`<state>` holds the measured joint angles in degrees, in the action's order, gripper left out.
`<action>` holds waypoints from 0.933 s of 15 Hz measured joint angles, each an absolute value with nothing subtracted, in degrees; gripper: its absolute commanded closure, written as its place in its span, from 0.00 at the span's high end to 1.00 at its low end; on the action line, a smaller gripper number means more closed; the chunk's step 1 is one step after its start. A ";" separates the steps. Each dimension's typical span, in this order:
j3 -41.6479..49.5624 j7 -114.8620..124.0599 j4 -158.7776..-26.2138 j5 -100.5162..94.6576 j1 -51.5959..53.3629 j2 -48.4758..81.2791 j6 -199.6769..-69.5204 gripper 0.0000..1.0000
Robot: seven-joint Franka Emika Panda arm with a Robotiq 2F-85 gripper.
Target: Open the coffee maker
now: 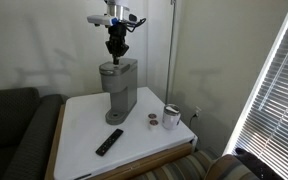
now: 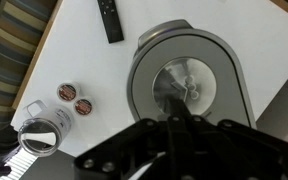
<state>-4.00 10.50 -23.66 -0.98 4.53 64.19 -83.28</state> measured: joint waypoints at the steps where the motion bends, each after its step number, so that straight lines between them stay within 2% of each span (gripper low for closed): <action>1: -3.87 10.55 -23.44 -1.02 4.60 64.18 -83.39 0.00; 13: -0.91 12.11 -20.85 -1.79 5.99 62.96 -83.47 0.00; 14: -0.62 12.11 -20.85 -1.79 6.11 62.86 -83.47 0.26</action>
